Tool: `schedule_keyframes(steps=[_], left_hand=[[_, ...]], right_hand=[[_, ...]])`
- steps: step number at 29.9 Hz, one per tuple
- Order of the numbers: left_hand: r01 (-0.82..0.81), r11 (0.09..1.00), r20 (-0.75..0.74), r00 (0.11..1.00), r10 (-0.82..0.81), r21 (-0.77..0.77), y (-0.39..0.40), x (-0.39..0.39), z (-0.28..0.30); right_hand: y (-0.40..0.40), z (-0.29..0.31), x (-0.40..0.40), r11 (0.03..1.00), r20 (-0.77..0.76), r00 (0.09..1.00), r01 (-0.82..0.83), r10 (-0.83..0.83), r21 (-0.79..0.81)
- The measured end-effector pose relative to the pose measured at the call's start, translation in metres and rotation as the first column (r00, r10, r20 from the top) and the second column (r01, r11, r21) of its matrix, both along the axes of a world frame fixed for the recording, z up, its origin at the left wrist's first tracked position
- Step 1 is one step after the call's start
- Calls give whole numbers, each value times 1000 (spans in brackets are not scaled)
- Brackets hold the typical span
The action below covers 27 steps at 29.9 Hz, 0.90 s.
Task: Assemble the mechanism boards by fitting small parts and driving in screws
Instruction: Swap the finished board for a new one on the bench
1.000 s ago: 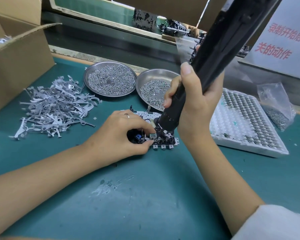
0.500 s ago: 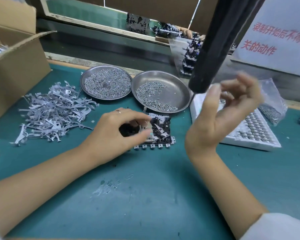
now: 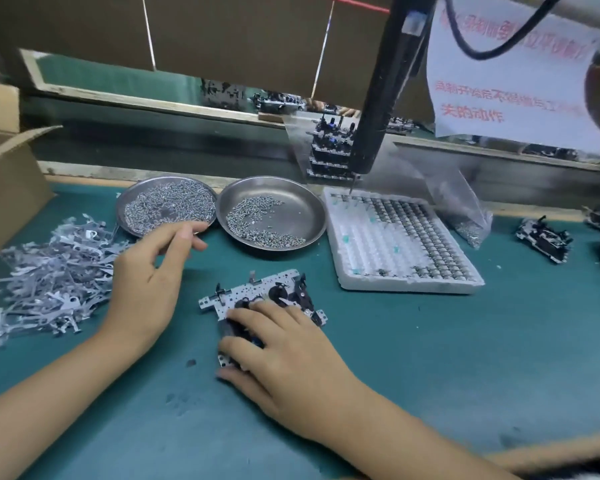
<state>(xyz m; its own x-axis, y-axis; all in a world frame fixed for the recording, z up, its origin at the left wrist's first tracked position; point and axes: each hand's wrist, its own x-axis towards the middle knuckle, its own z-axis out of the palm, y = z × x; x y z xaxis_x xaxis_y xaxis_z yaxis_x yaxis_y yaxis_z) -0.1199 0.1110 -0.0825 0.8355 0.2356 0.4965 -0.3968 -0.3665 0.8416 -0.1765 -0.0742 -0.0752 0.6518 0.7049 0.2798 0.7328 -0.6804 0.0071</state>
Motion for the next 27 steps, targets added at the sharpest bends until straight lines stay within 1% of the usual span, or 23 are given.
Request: schedule_keyframes(steps=[2, 4, 5, 7, 9, 11, 12, 13, 14, 15, 17, 19, 20, 22, 25, 27], left_hand=[[12, 1000, 3, 1000, -12, 10, -1, -2, 0], [22, 1000, 6, 1000, -22, 13, -1, -3, -1], [26, 1000, 8, 1000, -26, 14, -1, -2, -2], [27, 999, 14, 1000, -28, 30, -1, -2, -3], [22, 999, 19, 1000, -23, 37, -1, -1, -4], [15, 999, 20, 1000, -16, 38, -3, 0, -4], [11, 999, 22, 1000, -12, 51, -4, 0, -4], [10, 998, 22, 1000, -12, 66, -5, -1, -4], [7, 997, 23, 1000, -9, 81, -5, -1, -4], [3, 995, 19, 1000, -5, 100, -7, -1, -4], [-13, 989, 19, 1000, 10, 148, -9, -2, -3], [-29, 978, 35, 999, 22, 207, -13, -1, 2], [-30, 972, 42, 999, 21, 232, -15, 1, 5], [-31, 958, 65, 998, 13, 284, -20, 8, 17], [-63, 924, 101, 995, 26, 377, -28, 32, 42], [-26, 923, 107, 994, -17, 385, -38, 55, 59]], right_hand=[[-26, 0, -16, 999, 11, 999, 35, -35, 10], [-59, 3, -29, 994, 30, 994, 105, -105, 12], [-79, 2, -32, 988, 53, 986, 155, -156, 28], [-119, 3, -36, 951, 89, 947, 307, -310, 44], [-160, 3, -32, 856, 157, 844, 516, -514, 28], [-190, 5, -26, 712, 237, 690, 702, -684, 12], [-197, 7, -20, 656, 220, 637, 755, -739, 16], [-201, 7, -14, 645, 196, 628, 764, -753, 32], [-195, 10, -9, 675, 169, 657, 733, -734, 84], [-185, 10, -3, 732, 169, 712, 665, -681, 149], [-150, 7, 7, 830, 136, 840, 469, -525, 303], [-108, 5, 22, 851, 89, 927, 294, -365, 435], [-90, 5, 30, 847, 59, 954, 230, -292, 479], [-59, 6, 53, 830, 70, 974, 144, -214, 539], [-31, 8, 83, 798, 149, 955, 124, -258, 589], [-22, 4, 92, 769, 130, 958, 121, -257, 628]])
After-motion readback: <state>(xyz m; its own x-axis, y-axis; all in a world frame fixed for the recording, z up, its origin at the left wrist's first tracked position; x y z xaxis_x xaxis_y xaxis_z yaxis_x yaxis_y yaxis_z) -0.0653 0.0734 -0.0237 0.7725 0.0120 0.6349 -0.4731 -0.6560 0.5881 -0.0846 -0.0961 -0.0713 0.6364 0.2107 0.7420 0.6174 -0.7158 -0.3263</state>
